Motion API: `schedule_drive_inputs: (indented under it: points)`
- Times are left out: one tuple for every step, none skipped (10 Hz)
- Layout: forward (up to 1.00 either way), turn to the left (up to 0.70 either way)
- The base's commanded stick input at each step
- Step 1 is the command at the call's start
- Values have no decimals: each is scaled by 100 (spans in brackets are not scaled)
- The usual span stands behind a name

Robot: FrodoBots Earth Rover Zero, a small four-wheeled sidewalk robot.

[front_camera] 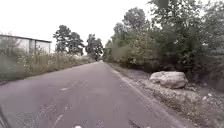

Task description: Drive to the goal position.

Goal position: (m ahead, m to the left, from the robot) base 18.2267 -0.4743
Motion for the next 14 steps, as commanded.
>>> schedule_drive_inputs:
  points:
    - [7,0]
    - [7,0]
    - [7,0]
    - [7,0]
    - [27,0]
    - [56,0]
    - [84,0]
    - [93,0]
    - [100,0]
    - [100,0]
    - [100,0]
    - [100,0]
    - [100,0]
    - [100,0]
